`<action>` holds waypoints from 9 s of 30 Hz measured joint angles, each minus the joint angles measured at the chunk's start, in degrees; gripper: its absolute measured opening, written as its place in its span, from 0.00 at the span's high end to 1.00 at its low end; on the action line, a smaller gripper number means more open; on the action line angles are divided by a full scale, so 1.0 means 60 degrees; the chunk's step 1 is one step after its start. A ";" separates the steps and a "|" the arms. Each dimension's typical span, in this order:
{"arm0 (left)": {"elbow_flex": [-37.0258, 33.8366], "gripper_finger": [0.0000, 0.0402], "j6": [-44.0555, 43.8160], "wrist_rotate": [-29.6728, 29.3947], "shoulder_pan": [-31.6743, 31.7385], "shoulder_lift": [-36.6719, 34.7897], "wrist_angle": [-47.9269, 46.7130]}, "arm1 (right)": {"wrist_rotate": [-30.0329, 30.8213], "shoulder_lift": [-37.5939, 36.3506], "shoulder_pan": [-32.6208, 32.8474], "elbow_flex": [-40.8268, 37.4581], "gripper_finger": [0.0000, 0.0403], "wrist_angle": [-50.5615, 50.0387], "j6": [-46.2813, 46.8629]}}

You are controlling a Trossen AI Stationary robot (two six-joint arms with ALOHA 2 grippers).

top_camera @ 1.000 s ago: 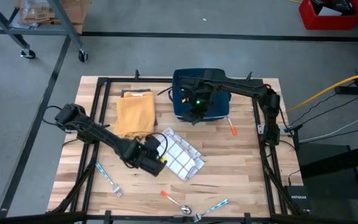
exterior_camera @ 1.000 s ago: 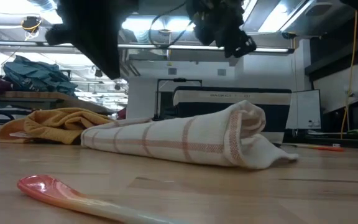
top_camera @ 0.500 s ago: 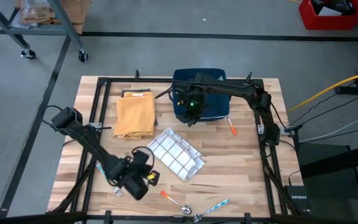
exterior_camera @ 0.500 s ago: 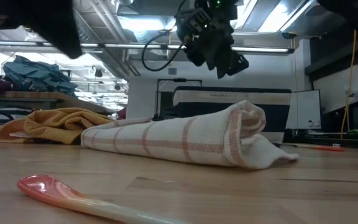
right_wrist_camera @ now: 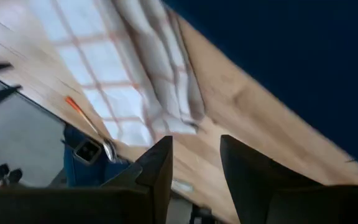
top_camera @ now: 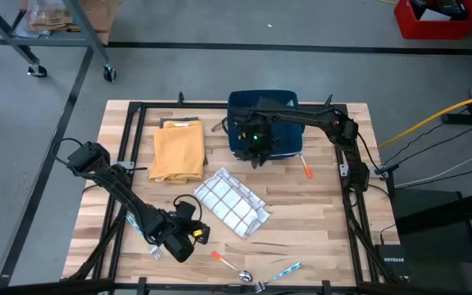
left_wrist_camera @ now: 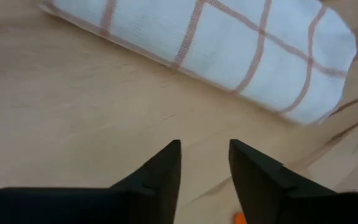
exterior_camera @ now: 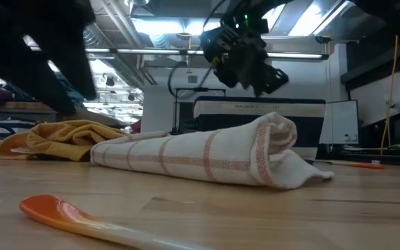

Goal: Fold towel
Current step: Adjust the blue bin, then stack the white towel into the yellow towel

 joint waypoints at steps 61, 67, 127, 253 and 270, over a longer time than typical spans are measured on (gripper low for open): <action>-0.1948 0.59 -0.0901 -0.0321 0.1054 0.0000 0.3075 | 0.3097 -0.0017 0.2363 0.0055 0.66 0.1722 0.0939; -0.1948 0.59 -0.0897 -0.0535 0.1058 0.0000 0.3073 | 0.3243 0.0039 0.2377 0.0034 0.66 0.2497 0.1295; -0.1944 0.59 -0.1043 -0.0525 0.1044 0.1100 0.4659 | 0.5157 0.0357 0.1522 0.0839 0.66 0.8204 -0.0008; -0.1944 0.59 -0.0183 -0.0576 0.1466 0.1107 0.4860 | 0.2982 0.1075 0.2439 -0.1030 0.41 0.4067 0.0499; -0.1944 0.59 -0.0183 -0.0572 0.1466 0.1107 0.4860 | 0.1165 0.1075 0.1664 -0.0459 0.45 0.2186 0.0769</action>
